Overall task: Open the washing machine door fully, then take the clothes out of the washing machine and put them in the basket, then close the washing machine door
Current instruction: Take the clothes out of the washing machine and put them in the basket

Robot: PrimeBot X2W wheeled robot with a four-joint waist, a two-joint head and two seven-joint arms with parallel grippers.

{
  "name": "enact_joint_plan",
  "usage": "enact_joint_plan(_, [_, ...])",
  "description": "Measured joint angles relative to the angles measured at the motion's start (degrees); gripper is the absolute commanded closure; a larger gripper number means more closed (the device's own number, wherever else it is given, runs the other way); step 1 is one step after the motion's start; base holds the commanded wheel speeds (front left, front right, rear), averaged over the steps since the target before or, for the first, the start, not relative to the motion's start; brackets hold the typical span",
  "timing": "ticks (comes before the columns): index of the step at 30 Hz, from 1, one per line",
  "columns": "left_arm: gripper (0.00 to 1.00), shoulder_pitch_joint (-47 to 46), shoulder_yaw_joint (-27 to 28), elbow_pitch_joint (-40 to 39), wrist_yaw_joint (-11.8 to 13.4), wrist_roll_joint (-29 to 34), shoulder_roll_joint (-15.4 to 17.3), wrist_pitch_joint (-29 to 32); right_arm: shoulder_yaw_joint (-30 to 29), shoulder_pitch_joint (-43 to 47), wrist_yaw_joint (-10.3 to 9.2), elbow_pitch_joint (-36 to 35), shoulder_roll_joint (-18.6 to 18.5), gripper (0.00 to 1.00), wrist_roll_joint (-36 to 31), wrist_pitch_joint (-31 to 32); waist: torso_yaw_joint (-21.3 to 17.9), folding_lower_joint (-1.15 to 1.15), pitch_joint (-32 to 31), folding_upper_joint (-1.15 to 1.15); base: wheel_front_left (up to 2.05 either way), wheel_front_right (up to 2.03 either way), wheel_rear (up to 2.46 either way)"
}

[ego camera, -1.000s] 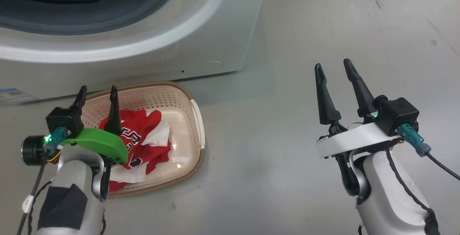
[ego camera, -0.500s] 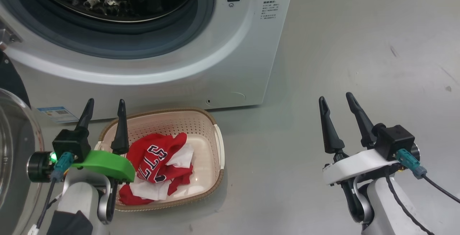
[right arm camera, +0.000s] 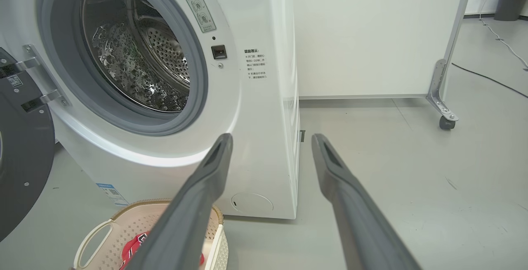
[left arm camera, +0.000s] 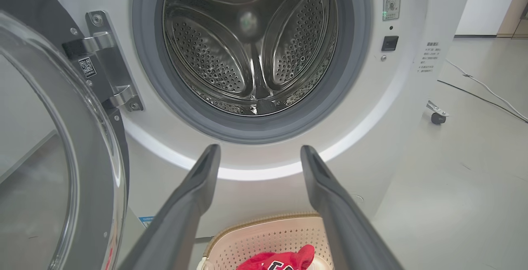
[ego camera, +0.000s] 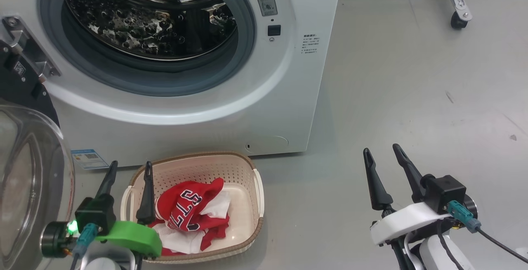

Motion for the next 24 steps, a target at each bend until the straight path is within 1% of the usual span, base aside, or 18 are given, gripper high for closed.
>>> enact_joint_plan(4, [0.0, 2.81, -0.51, -1.7, 0.59, 0.2, 0.01, 0.69, -0.15, 1.27, -0.01, 0.08, 0.0, 0.0, -0.26, 0.0, -0.03, 0.0, -1.56, 0.0, 0.0, 0.0, 0.0])
enact_joint_plan(10, [0.0, 6.0, -0.98, -4.74, 0.8, 0.36, 0.02, 2.18, -0.53, 3.03, -0.09, -0.13, -0.01, 0.0, -0.33, 0.0, 0.15, 0.0, -3.33, 0.0, 0.0, 0.0, 0.0])
enact_joint_plan(24, [0.0, 10.98, -1.19, -11.26, 1.97, 0.42, 0.07, 5.3, -0.59, 3.8, -0.09, -0.94, 0.04, 0.0, -0.89, 0.0, -0.03, 0.0, -4.26, 0.0, 0.0, 0.0, 0.0])
